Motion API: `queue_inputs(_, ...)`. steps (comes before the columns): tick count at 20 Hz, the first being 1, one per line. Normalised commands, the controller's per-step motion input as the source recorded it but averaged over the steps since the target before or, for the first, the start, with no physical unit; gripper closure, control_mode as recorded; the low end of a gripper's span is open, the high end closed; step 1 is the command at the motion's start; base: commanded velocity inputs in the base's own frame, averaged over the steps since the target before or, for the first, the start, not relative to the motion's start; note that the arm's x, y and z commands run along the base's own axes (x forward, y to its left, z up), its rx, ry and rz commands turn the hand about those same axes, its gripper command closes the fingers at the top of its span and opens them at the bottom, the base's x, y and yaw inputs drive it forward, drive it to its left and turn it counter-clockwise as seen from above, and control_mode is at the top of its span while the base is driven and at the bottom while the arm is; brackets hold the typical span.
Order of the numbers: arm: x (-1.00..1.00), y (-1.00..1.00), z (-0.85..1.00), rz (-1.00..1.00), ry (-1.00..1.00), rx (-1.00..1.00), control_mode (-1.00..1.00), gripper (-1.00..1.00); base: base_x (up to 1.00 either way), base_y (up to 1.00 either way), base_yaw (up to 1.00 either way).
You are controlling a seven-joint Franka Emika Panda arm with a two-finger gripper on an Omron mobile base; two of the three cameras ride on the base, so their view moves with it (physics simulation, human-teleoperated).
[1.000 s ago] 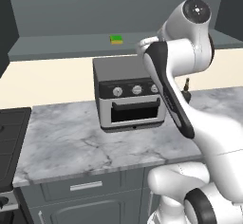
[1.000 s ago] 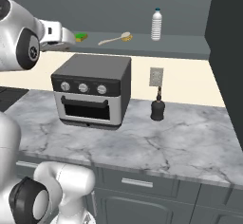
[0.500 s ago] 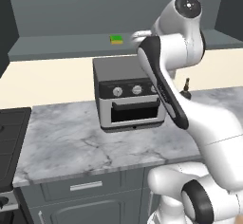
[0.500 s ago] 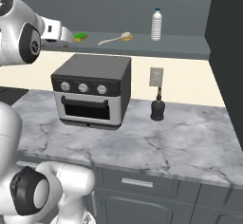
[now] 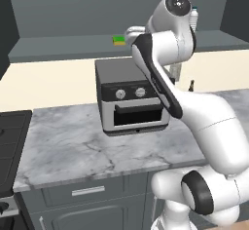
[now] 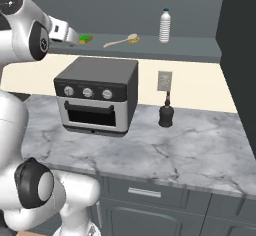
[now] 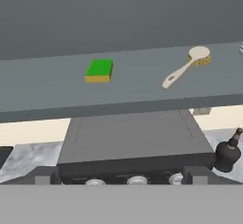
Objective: Pick the sponge and dish brush from the cabinet and place them on the counter.
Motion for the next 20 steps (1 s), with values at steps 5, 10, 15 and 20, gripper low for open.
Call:
queue_inputs(5, 0.52, 0.01, 0.00, -0.01, 0.00, 0.06, -1.00, -1.00, 0.00, 0.00, 0.00)
queue_inputs(10, 0.50, 0.01, -0.09, 0.00, 0.03, 0.01, -1.00, -1.00, 0.00, 0.00, 0.00)
queue_inputs(15, 0.42, 0.05, -0.16, 0.00, 0.04, 0.00, -1.00, -1.00, 0.00, 0.00, 0.00)
queue_inputs(20, 0.49, 0.06, -0.01, 0.00, 0.00, 0.00, -1.00, -1.00, 0.00, 0.00, 0.00)
